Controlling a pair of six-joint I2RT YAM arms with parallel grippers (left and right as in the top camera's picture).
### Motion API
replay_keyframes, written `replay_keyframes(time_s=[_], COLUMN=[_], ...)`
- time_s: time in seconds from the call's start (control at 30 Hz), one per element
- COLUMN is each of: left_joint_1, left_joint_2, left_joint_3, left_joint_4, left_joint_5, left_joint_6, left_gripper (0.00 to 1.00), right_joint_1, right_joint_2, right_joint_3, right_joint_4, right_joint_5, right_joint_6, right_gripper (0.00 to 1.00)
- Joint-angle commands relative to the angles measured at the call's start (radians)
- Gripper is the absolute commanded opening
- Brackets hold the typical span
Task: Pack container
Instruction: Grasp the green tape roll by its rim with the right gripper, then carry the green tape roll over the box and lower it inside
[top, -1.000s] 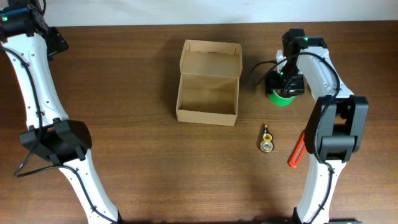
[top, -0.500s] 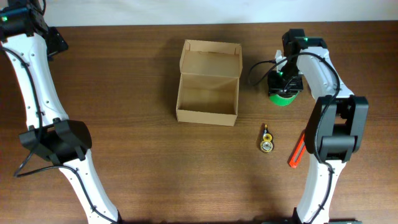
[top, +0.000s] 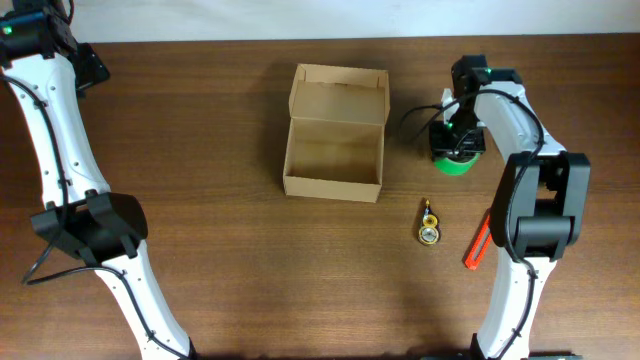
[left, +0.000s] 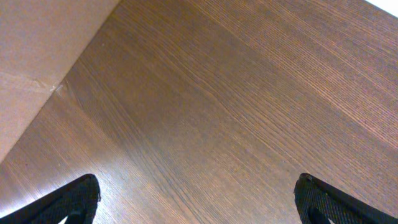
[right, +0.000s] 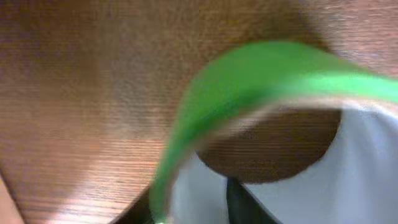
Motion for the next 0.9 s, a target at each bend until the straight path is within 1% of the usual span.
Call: replay_keyframes(time_s=[0.0, 0.03, 0.07, 0.2, 0.37, 0.7, 0.8, 0.87], left_joint_1=[0.004, 0.004, 0.004, 0.004, 0.004, 0.004, 0.004, 0.004], left_joint_2=[-0.034, -0.034, -0.034, -0.034, -0.034, -0.034, -0.034, -0.034], left_joint_3=[-0.005, -0.005, -0.005, -0.005, -0.005, -0.005, -0.005, -0.005], left_joint_4=[-0.001, -0.001, -0.001, -0.001, -0.001, -0.001, -0.001, -0.001], left_joint_5=[0.008, 0.008, 0.008, 0.008, 0.008, 0.008, 0.008, 0.008], left_joint_6=[0.015, 0.015, 0.015, 0.015, 0.015, 0.015, 0.015, 0.015], left_gripper=[1.00, 1.00, 1.00, 1.00, 1.00, 1.00, 1.00, 1.00], right_joint_1=[0.004, 0.004, 0.004, 0.004, 0.004, 0.018, 0.048, 0.092], right_joint_2=[0.017, 0.017, 0.017, 0.010, -0.068, -0.433, -0.513, -0.553], right_joint_3=[-0.013, -0.013, -0.013, -0.012, -0.008, -0.002, 0.003, 0.020], right_joint_4=[-0.001, -0.001, -0.002, -0.004, 0.000, 0.004, -0.007, -0.029], right_joint_5=[0.009, 0.009, 0.009, 0.008, 0.001, -0.026, -0.026, -0.026], right_joint_6=[0.018, 0.018, 0.018, 0.018, 0.022, 0.082, 0.080, 0.053], right_gripper=[0.11, 0.06, 0.04, 0.04, 0.04, 0.04, 0.04, 0.04])
